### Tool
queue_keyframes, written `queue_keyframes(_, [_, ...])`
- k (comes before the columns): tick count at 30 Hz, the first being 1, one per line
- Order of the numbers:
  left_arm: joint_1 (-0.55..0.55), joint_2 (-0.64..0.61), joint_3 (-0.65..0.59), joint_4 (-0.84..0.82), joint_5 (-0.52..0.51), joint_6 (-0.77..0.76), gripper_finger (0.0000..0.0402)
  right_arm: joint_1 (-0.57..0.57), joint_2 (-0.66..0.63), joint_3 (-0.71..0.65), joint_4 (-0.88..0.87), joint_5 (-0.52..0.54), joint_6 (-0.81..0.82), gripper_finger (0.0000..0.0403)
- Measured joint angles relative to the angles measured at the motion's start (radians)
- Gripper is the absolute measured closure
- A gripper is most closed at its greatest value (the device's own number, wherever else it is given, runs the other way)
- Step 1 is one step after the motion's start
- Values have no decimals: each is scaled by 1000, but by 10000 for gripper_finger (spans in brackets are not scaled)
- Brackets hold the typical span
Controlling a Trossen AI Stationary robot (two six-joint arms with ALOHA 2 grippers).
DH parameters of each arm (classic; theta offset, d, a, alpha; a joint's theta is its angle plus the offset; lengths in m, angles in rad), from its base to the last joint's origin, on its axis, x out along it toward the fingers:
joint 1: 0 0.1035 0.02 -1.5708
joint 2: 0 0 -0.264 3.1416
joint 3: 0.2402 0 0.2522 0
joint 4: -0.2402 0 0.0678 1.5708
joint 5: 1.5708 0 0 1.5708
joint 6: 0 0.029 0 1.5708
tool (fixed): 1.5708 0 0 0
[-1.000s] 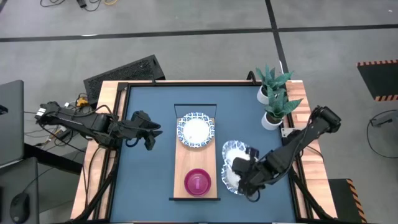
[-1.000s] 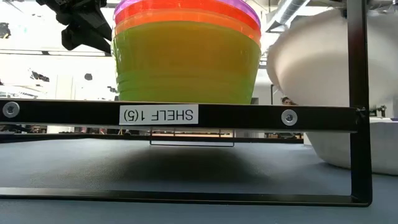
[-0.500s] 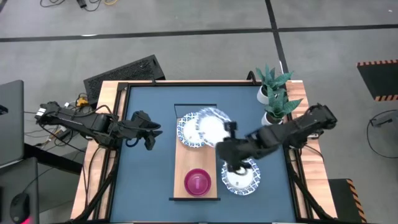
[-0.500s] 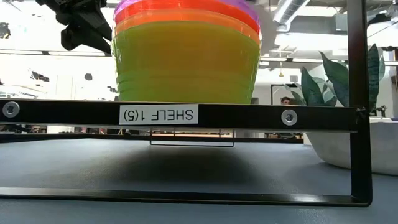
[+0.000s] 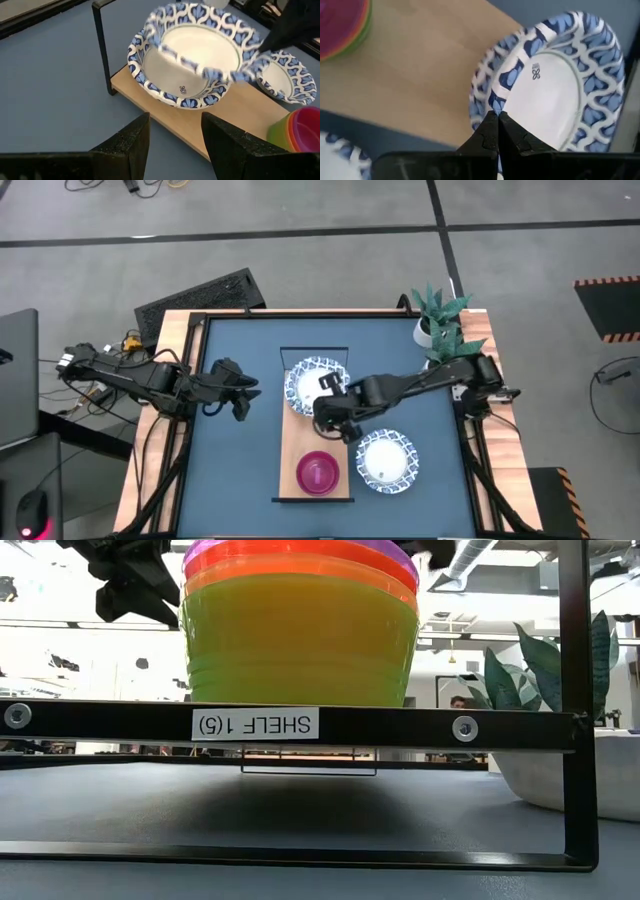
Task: Place and stack bowls onto a shelf
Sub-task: Stack the right white bowl on top of the white bowl on the shelf
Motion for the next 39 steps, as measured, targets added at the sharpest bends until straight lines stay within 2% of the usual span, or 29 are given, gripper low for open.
queue_keyframes(14, [0,0,0,-20,-2,-8,239,-58,64,0,25,-49,-1,377])
queue_keyframes(26, [0,0,0,-20,-3,12,239,-62,65,0,27,-52,47,314])
queue_keyframes(34, [0,0,0,-19,-4,15,239,-72,51,10,1,-68,100,236])
queue_keyframes(36, [0,0,0,-20,-3,15,239,-63,36,41,-64,-87,156,223])
queue_keyframes(39, [0,0,0,-20,2,15,239,-44,9,93,-152,-169,318,215])
